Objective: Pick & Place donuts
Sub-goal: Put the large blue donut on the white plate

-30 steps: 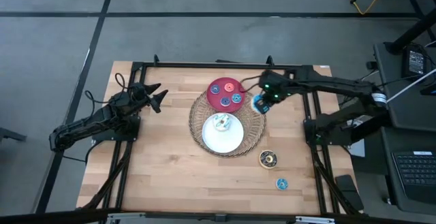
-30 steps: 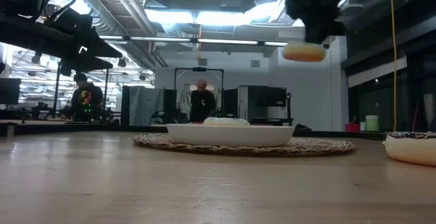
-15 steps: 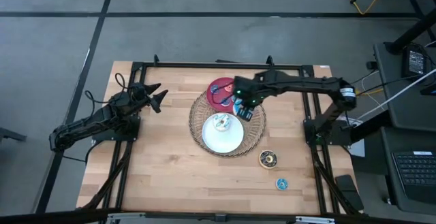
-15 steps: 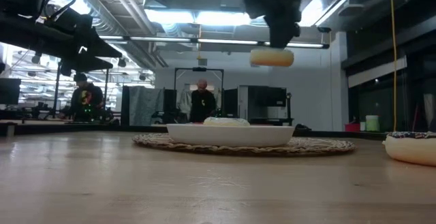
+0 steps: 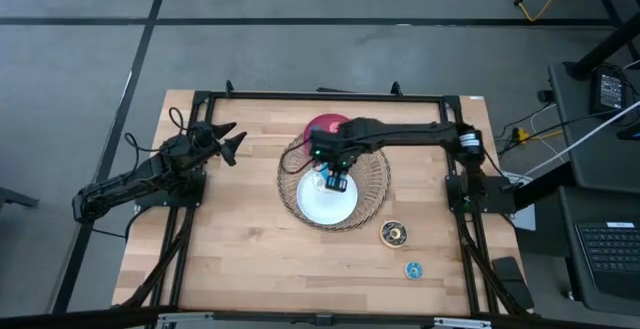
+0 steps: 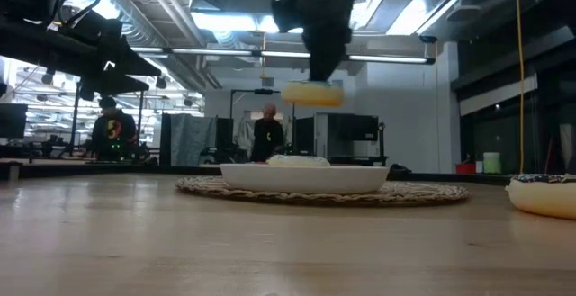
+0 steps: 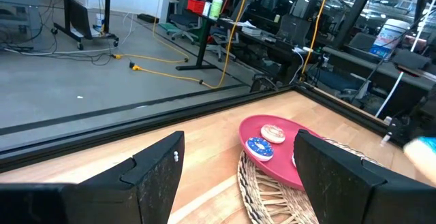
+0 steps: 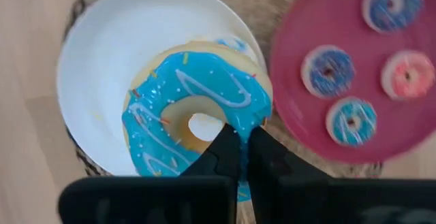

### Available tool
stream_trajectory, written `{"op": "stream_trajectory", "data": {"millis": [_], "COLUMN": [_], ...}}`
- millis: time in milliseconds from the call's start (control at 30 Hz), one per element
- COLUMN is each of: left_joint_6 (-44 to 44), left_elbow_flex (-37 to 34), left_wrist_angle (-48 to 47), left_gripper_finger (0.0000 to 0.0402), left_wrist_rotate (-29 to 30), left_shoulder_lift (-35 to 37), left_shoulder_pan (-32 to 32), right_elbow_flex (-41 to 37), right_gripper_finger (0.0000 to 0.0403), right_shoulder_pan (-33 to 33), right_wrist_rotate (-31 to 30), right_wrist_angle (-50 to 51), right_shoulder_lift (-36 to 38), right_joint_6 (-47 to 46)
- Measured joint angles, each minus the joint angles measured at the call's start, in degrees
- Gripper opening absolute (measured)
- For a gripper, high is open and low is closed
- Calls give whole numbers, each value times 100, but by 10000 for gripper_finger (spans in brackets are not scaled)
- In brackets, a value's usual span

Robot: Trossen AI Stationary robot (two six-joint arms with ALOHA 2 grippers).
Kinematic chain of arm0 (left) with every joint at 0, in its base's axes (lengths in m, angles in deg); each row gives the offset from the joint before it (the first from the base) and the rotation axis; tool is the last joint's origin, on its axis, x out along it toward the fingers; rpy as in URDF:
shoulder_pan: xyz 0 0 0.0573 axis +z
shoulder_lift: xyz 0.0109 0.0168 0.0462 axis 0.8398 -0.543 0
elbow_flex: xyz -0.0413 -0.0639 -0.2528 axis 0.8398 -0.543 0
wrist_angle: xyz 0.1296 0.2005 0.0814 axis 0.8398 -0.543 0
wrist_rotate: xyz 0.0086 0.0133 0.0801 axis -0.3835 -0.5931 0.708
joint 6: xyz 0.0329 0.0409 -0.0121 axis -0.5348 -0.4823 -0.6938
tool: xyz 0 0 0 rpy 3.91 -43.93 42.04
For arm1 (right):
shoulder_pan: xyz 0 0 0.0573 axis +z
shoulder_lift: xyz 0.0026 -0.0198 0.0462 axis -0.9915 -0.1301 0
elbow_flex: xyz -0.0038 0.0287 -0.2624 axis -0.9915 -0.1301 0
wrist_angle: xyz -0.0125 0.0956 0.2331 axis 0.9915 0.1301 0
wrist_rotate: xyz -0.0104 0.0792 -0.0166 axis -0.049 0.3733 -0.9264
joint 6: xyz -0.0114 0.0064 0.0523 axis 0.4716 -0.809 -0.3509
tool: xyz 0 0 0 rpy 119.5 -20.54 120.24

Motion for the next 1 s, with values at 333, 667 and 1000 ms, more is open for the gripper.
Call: {"op": "stream_trajectory", "data": {"millis": [333, 667, 1000], "left_joint_6": [0, 0, 0], "left_elbow_flex": [0, 0, 0], "left_wrist_angle": [0, -2, -2], "left_gripper_finger": [267, 267, 267], "left_wrist_rotate": [-1, 0, 0], "left_shoulder_lift": [-1, -2, -1], "left_shoulder_pan": [1, 1, 1], "right_elbow_flex": [855, 1162, 1106], "right_gripper_finger": [15, 15, 15], "right_shoulder_pan": [364, 671, 847], "right_wrist_rotate": [153, 154, 151], "right_wrist_angle": [-35, -86, -519], "right_shoulder_lift": [-977, -1589, -1720], "right_joint_6": [305, 590, 902]}}
